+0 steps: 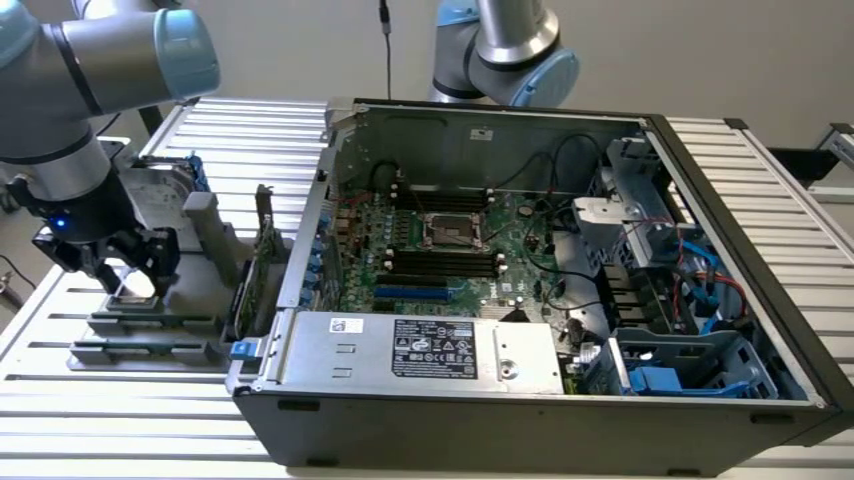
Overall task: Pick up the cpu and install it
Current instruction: 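Pick up the cpu and move it towards the insertion slot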
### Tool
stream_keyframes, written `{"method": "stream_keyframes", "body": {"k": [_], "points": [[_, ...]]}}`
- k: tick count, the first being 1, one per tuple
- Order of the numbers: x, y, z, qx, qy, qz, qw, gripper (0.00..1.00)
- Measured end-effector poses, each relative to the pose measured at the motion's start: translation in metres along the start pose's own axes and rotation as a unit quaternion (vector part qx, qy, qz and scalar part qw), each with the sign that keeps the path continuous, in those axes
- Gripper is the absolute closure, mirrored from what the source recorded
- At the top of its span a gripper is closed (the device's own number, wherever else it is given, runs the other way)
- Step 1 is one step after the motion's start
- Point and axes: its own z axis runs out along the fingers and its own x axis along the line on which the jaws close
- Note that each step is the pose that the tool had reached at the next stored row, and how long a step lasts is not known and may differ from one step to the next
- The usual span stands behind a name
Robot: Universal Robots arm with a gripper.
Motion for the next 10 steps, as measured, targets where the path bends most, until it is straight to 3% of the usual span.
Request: {"method": "stream_keyframes", "body": {"k": [9, 10], "points": [[0.0, 0.0005, 0.0006, -0.0001, 0.0, 0.003, 1.0, 0.37], [0.0, 0.0005, 0.0006, -0.0001, 0.0, 0.003, 1.0, 0.44]]}}
